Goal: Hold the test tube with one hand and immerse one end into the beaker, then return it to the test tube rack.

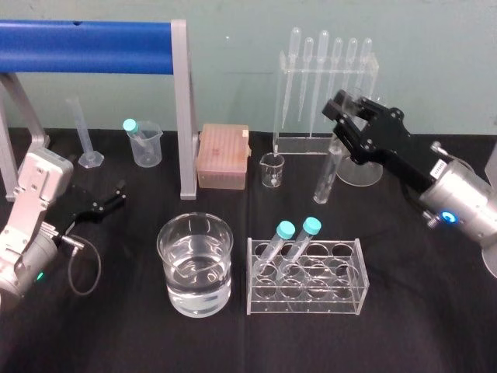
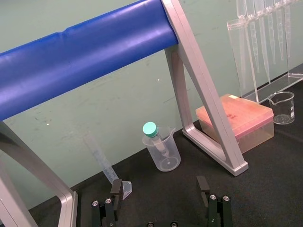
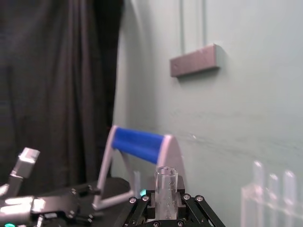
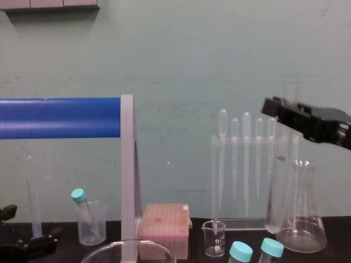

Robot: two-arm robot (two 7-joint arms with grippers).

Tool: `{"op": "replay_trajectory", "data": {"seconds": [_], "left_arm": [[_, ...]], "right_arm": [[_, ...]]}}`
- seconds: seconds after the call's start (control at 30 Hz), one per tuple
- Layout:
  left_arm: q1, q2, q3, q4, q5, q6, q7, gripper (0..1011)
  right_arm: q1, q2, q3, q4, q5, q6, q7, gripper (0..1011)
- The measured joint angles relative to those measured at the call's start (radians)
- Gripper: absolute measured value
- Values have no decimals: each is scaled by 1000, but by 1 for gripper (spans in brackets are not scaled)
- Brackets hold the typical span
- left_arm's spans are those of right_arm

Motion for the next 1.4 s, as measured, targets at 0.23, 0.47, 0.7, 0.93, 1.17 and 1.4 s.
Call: {"op": "replay_trajectory", "data": {"seconds": [0.23, 0.47, 0.7, 0.93, 1.17, 1.4], "left_arm": [[0, 0, 0, 0, 0, 0, 0, 1000], [0, 0, 0, 0, 0, 0, 0, 1000], [0, 0, 0, 0, 0, 0, 0, 1000], [0, 0, 0, 0, 0, 0, 0, 1000], [0, 0, 0, 0, 0, 0, 0, 1000], [0, 0, 0, 0, 0, 0, 0, 1000]], "right_arm": [[98, -42, -59, 46, 36, -5, 114, 230], [169, -89, -125, 72, 75, 8, 220, 230], [211, -123, -193, 78, 102, 32, 299, 230], [219, -129, -240, 80, 114, 56, 325, 230], [227, -127, -279, 99, 114, 67, 331, 230], [248, -141, -318, 147, 97, 62, 330, 230]]}}
